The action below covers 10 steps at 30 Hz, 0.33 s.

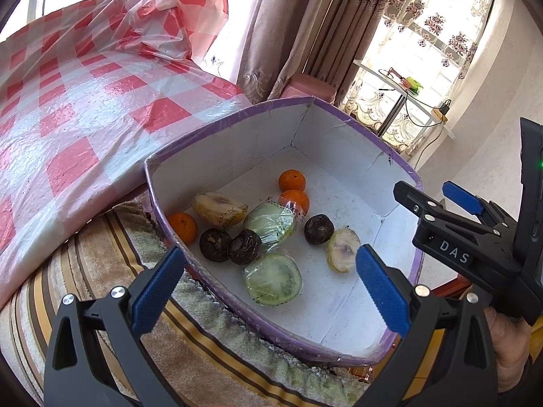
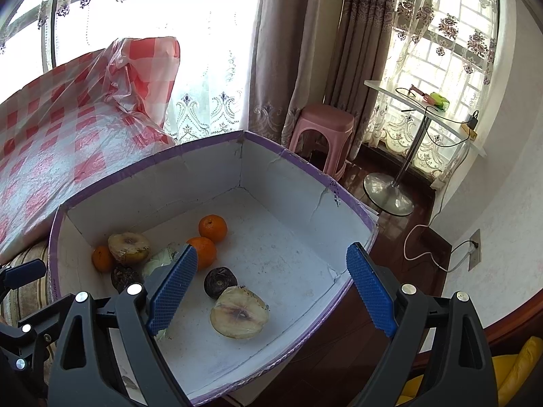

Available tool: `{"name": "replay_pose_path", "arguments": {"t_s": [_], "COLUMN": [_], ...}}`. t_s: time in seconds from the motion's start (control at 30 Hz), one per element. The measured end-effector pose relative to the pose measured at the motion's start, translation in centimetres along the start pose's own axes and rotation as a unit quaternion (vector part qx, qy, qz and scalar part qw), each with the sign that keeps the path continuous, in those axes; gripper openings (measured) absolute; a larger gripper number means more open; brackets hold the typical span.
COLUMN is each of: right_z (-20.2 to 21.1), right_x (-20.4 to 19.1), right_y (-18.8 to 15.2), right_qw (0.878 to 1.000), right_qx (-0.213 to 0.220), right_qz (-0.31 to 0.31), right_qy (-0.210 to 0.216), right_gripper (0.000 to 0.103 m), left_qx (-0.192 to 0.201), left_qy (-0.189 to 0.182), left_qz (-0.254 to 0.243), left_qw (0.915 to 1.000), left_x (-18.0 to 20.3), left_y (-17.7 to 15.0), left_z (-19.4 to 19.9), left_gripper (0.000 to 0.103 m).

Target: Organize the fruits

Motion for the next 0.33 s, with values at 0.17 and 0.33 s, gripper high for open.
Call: {"name": "replay_pose_path", "arguments": {"t_s": [0.17,0.33], "right_z": [0.2,2.0], "right_x": [-0.3,-3.1], "right_y": [0.0,0.9], "right_qw": [1.000,0.999], "right_qx": [0.000,0.010], "right_qz": [-0.003,0.008], "right_qy": [0.007,0.052], "right_gripper": [0.087,0.087], "left_qx": [0.005,0.034], "left_qy": [-0.021,0.014], "left_qz": [0.006,0.029], "left_qw": [0.9998,0.9989], "left_x": [0.2,-2.2], "left_y": [0.4,1.1], "left_z": [0.7,5.0], "left_gripper": [0.101,0.101]}}
Point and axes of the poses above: each gripper's, at about its wrist camera, not at the fingertips, and z roughly against the way its jaws point, x to its right, y to its top, the point moved 8 cm from there along -z, roughly the way its jaws point
